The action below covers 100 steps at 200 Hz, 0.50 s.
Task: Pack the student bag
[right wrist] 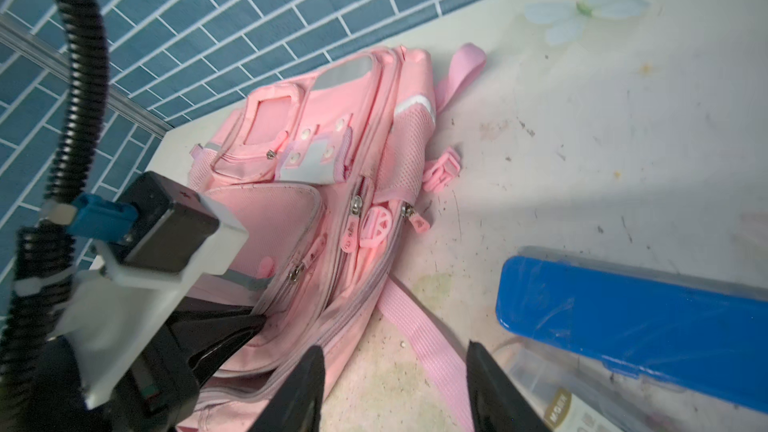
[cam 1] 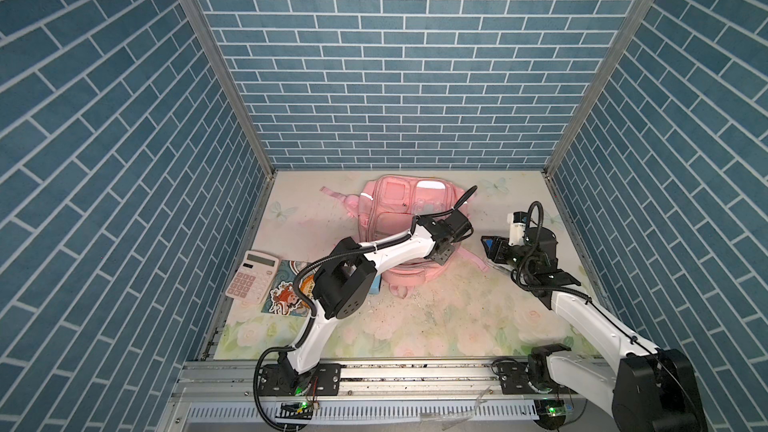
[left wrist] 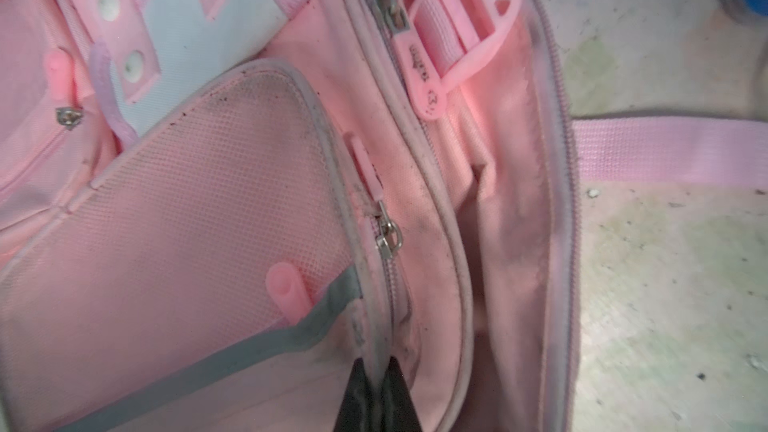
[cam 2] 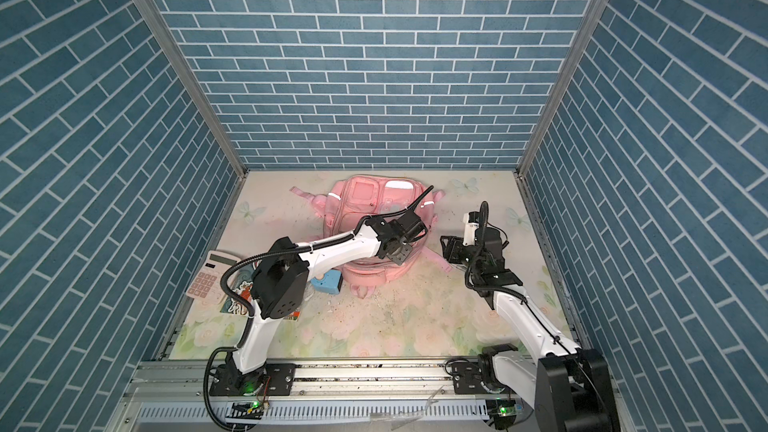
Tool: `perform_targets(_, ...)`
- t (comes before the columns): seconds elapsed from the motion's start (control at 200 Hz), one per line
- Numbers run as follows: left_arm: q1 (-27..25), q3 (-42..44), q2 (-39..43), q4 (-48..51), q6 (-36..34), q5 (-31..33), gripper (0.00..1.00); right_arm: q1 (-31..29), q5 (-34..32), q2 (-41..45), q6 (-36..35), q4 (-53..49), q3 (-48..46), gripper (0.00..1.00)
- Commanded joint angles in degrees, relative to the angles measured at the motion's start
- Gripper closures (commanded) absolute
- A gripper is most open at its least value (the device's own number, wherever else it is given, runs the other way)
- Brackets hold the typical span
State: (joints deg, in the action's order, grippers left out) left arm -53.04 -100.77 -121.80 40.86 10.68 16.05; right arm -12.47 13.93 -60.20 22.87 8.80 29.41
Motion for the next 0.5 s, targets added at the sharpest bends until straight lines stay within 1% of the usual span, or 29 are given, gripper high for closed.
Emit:
perform_targets(0.0, 0.33, -0.94, 6.51, -0.72, -2.33, 1.77, 1.00, 0.08, -0.37, 1.80, -6.00, 5.41, -1.28, 0.49)
perform_targets(0.085, 0.67, -1.62, 9.21, -0.35, -3.41, 2.36, 1.00, 0.06, 0.68, 1.32, -8.13, 10.47, -2.91, 0.49)
perform_targets(0.185, 1.31, -0.90, 12.73, -0.97, -4.68, 2.03, 1.00, 0.08, 1.98, -0.06, -9.79, 13.95, -3.11, 0.49)
perform_targets(0.355, 3.27, 0.73, 18.62, -3.70, -7.11, 0.10, 1.00, 0.08, 6.94, -4.36, -12.11, 15.26, -1.08, 0.48)
perform_targets(0.495, 5.33, 3.48, 23.53, -7.88, -9.47, -2.60, 1.00, 0.08, 12.36, -7.66, -12.02, 16.56, 0.03, 0.47)
